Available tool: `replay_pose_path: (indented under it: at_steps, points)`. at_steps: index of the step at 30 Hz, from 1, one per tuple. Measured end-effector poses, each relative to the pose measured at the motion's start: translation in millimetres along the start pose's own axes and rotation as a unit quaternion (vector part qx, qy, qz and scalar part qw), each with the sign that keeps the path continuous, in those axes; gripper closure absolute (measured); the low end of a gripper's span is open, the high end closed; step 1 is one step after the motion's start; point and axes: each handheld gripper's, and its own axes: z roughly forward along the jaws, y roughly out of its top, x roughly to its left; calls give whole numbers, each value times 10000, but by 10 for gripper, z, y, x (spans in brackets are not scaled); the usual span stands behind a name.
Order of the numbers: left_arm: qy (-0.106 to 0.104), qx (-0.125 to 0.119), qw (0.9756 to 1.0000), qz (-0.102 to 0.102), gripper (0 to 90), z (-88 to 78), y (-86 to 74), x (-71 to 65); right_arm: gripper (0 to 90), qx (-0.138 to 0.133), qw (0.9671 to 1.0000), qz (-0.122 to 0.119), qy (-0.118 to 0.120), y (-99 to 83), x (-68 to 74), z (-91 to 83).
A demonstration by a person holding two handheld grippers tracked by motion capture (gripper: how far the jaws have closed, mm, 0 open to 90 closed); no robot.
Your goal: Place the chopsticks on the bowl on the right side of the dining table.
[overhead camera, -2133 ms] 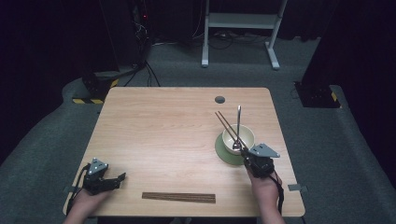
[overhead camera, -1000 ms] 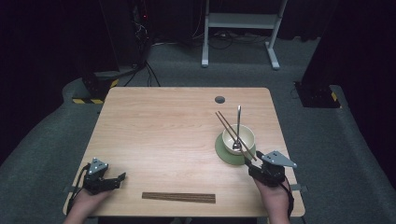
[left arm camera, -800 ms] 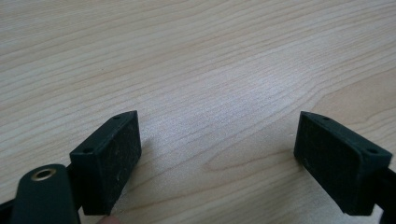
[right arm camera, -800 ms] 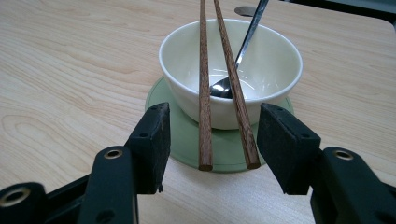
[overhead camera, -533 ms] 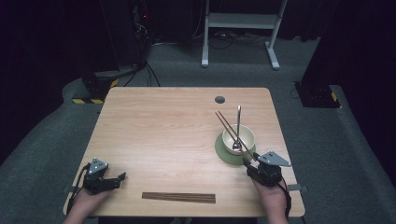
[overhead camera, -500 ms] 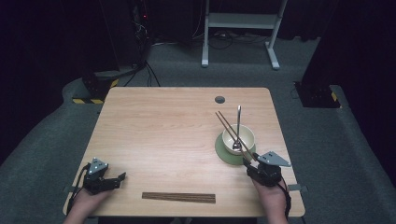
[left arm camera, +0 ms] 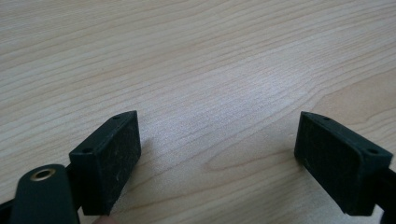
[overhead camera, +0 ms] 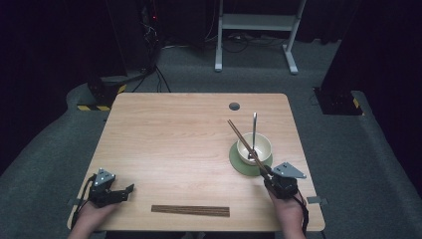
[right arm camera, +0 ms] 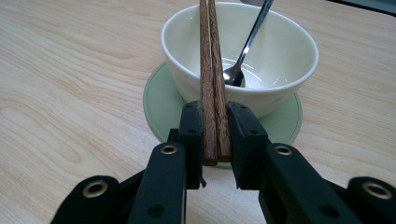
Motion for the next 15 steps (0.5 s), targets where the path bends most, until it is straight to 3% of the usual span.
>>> replay_pose_path:
  at_steps: [7, 11, 15]
  points:
    - [-53, 2, 10000, -58, 111, 8, 7, 2, 764, 40, 10000, -51, 38, 0, 11, -14]
    - [-91, -7, 9993, -368, 111, -11, 31, 17, 764, -22, 10000, 15, 86, 5, -9, -72]
    - [-60, -148, 9991, -389, 112, -75, 92, 11, 763, 28, 9999, -25, 95, -6, -7, -70]
